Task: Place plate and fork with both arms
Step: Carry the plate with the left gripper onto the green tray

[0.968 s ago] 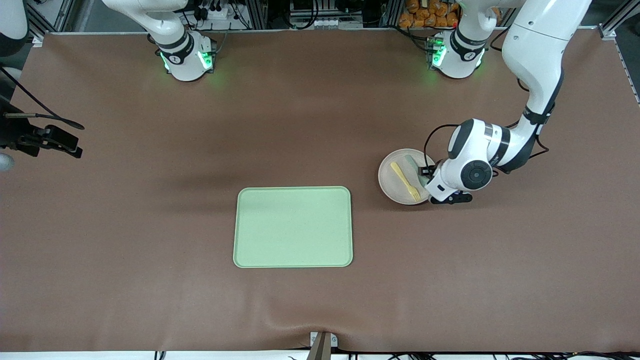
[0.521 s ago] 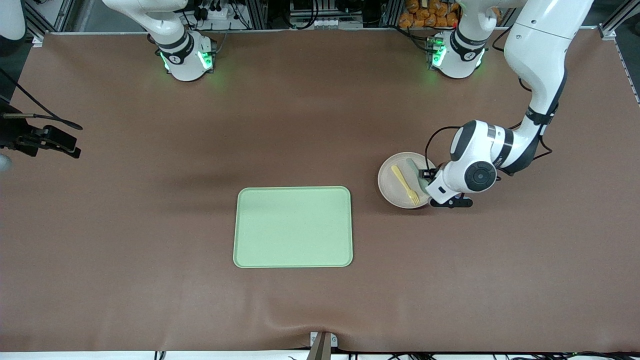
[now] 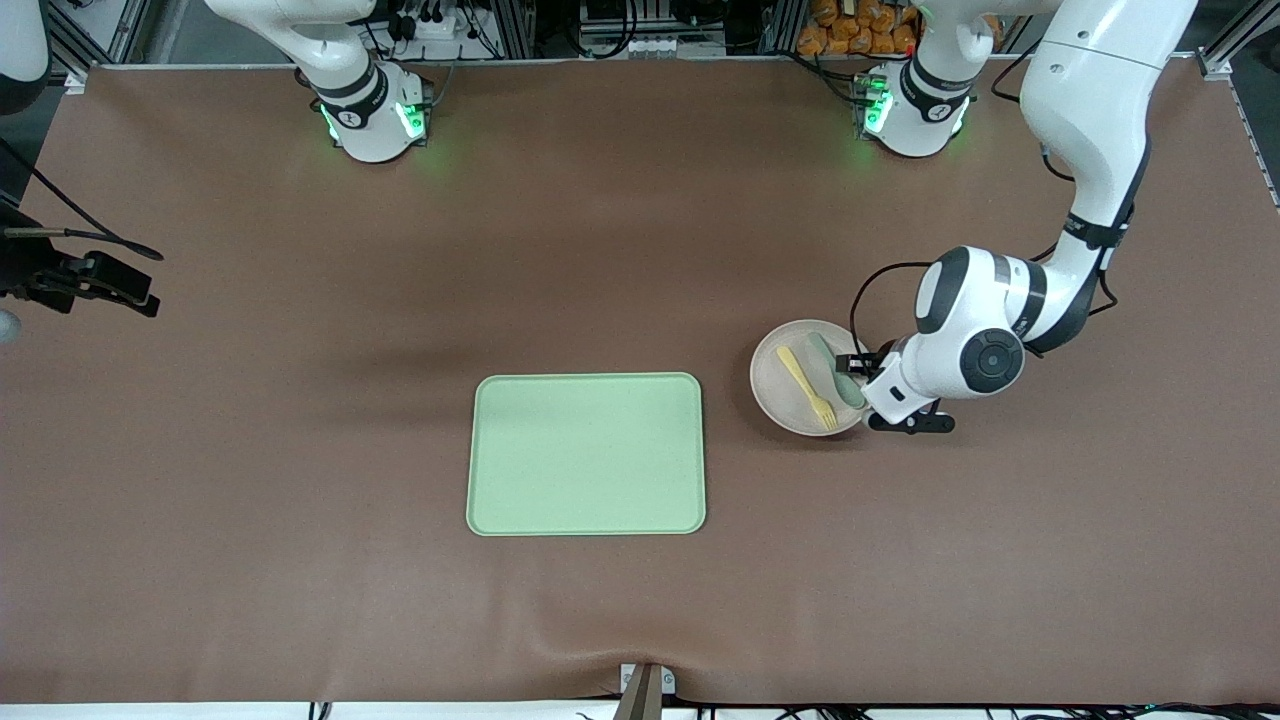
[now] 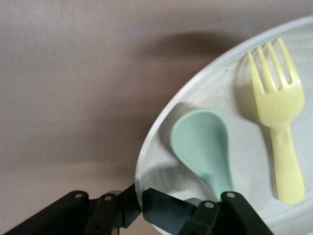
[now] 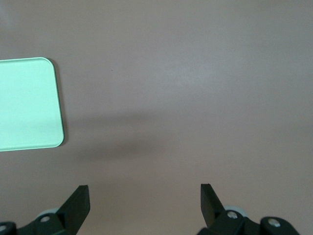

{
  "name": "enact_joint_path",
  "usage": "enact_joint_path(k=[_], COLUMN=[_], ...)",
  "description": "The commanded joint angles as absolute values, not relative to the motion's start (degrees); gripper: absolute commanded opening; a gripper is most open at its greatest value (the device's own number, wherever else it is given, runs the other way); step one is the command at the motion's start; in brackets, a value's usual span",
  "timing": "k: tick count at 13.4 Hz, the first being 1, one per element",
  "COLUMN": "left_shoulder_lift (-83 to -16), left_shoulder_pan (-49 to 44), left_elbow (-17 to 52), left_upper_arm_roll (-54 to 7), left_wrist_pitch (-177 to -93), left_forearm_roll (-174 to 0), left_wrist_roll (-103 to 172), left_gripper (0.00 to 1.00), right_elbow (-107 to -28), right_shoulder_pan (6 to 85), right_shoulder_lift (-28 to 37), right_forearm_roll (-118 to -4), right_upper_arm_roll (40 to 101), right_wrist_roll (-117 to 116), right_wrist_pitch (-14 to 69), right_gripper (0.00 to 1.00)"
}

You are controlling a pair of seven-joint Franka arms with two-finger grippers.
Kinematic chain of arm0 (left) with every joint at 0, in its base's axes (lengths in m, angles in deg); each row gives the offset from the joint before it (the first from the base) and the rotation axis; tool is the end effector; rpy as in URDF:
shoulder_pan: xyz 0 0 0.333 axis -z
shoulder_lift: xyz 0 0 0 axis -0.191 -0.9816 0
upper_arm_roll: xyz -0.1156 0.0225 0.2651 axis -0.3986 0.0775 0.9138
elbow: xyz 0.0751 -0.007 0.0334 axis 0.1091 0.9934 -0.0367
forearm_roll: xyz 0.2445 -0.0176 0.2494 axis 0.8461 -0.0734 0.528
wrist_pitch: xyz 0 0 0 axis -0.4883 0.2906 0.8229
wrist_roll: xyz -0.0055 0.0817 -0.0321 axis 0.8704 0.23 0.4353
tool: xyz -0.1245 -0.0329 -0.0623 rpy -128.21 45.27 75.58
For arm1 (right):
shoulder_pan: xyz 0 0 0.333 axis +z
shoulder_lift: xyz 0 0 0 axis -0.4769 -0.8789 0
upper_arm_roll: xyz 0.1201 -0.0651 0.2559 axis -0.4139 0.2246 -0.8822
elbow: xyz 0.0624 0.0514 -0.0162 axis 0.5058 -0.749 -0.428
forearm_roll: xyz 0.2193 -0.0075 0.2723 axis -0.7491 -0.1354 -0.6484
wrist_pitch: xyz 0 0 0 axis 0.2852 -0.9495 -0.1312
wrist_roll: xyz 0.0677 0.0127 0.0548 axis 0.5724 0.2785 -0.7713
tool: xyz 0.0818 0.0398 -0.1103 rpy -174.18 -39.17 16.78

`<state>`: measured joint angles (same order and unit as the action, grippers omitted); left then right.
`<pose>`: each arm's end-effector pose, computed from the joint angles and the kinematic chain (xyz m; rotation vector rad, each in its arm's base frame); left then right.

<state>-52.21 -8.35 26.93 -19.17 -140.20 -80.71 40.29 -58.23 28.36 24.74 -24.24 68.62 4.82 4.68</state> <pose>0.5269 -0.1604 0.2034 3.0263 -0.0562 -0.4316 0.5292 -0.0308 0.5376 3.1364 -0.0932 -0.0120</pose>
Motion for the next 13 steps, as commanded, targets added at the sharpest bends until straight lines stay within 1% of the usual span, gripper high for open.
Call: enact_joint_path(k=[1, 7, 10, 13], left_shoulder_lift=[-55.76, -64.46, -70.26, -72.82], left_shoulder_pan=[-7.32, -0.65, 3.83, 6.65], left_elbow=[19.13, 2.87, -5.75, -9.19], left_upper_arm_roll=[-19.78, -19.78, -19.34, -19.16], left_wrist_pitch=[-138.55, -133.63, -133.53, -135.63], left_forearm_roll=[-84.21, -87.21, -87.30, -87.30], left_wrist_roll=[40.03, 48.10, 52.15, 54.01], left_gripper=[0.00, 0.00, 0.00, 0.00], right_elbow=[-58.57, -58.66, -58.57, -58.57], right_shoulder_pan=[27.78, 27.69, 27.35, 27.17], right_shoulder_lift=[25.01, 24.93, 24.93, 24.66], right_forearm_roll=[-23.93, -23.93, -23.93, -23.93], right_upper_arm_roll=[68.25, 68.25, 68.25, 68.25], right_wrist_roll=[4.18, 4.18, 4.18, 4.18], right_wrist_pitch=[4.65, 4.65, 4.65, 4.65], right_gripper=[1.00, 1.00, 1.00, 1.00])
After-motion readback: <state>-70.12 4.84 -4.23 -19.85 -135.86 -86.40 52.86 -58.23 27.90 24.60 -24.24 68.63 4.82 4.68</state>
